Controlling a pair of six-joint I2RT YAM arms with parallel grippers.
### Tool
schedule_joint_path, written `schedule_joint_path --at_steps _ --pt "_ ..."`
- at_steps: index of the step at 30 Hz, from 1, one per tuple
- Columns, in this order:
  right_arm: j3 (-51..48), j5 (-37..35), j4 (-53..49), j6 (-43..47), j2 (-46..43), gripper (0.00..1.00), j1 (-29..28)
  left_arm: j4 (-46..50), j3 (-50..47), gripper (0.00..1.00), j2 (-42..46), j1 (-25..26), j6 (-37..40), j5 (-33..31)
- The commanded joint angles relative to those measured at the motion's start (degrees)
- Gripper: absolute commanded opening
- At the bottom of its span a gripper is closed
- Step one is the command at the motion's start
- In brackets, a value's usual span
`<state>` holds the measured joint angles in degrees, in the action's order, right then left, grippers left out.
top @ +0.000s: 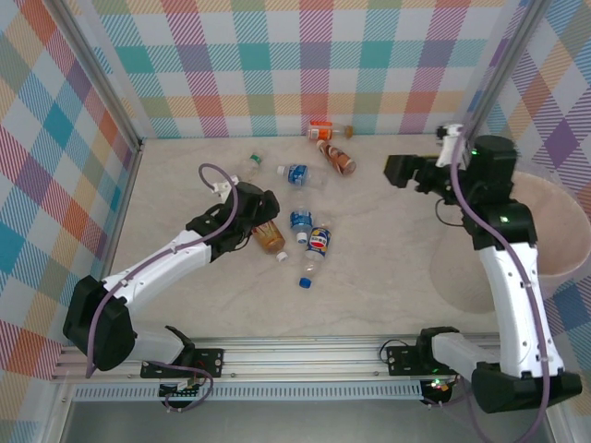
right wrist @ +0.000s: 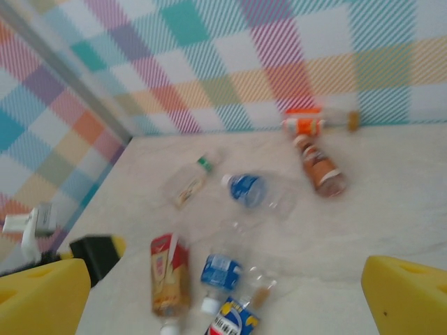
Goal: Put the plastic bottles in the bin
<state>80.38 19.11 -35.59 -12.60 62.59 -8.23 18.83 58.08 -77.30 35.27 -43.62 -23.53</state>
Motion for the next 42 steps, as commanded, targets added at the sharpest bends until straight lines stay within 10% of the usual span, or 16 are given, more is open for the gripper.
schedule_joint_path --at_steps 1,14,42 --pt "0.4 -5.3 0.1 1.4 3.9 1.00 -6.6 4.0 -1.3 1.00 1.7 -1.0 -3.7 -3.6" --pt "-9.5 -29.7 2.6 -22.1 20.7 1.00 -21.3 6.9 -2.5 1.00 1.5 -2.5 -7.0 -3.6" --pt "-10.5 -33.6 10.1 -34.2 43.6 0.80 -29.2 7.0 -2.9 1.00 1.0 -3.5 -7.2 -3.0"
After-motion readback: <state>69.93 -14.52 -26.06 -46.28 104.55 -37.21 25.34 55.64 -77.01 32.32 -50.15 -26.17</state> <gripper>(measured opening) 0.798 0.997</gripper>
